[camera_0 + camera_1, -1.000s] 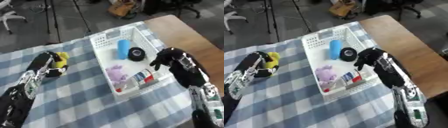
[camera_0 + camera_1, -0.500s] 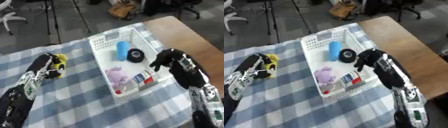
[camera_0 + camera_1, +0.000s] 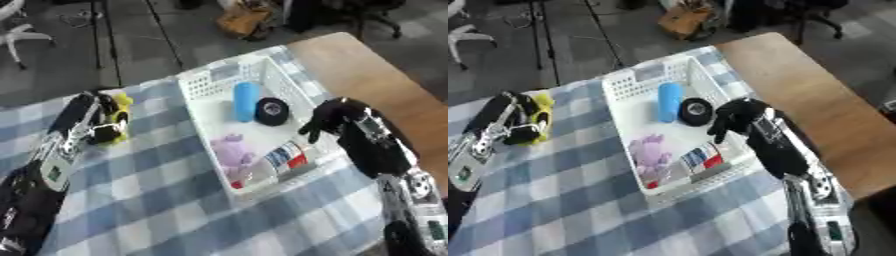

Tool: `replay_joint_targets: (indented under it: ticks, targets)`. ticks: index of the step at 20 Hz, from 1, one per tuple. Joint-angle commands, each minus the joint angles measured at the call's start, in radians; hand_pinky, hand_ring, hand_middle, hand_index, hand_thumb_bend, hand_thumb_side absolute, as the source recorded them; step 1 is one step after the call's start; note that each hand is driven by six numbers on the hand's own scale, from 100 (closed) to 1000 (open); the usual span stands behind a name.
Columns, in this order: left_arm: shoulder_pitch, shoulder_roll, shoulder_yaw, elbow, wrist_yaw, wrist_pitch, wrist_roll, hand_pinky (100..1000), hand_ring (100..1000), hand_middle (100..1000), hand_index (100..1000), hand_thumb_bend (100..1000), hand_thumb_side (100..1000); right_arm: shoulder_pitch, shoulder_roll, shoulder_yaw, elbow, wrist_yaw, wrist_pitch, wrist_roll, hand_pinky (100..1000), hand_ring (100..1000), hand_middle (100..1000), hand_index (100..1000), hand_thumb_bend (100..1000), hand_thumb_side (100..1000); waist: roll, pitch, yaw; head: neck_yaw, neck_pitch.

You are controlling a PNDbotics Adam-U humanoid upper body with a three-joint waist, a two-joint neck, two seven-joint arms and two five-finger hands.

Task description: Pick up objects on the table and place them in the box.

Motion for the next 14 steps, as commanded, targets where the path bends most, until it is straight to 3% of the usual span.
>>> replay_joint_targets:
  ticks: [1,5,7,14]
  targets:
    - [-0.028,0.026,-0.02,-0.079,0.061,-0.008,-0.01,149,274,370,507,226,198,-0.009,0.002,0.004,-0.026,-0.007,-0.002,0.0,639,470,545,702,100,810,-0.009,-0.107,-0.003,0.001,-0.009]
    - [-0.05,-0.002,-0.049,-0.111,0.108,-0.023,-0.034,160,277,373,513,226,227,-0.012,0.011,0.011,-0.031,-0.012,0.003,0.003,640,474,547,703,100,803,-0.008,-0.111,-0.024,0.011,-0.009]
    - [-0.058,-0.016,-0.064,-0.116,0.134,-0.059,-0.062,169,278,374,515,225,237,-0.015,0.02,0.015,-0.035,-0.014,0.009,0.005,640,475,548,703,100,801,-0.007,-0.113,-0.042,0.016,-0.009]
    - [-0.054,-0.062,-0.09,-0.087,0.28,-0.275,-0.276,246,292,385,529,238,296,-0.025,0.049,0.026,-0.06,-0.026,0.03,0.006,633,477,535,697,100,787,-0.003,-0.113,-0.097,0.021,-0.01]
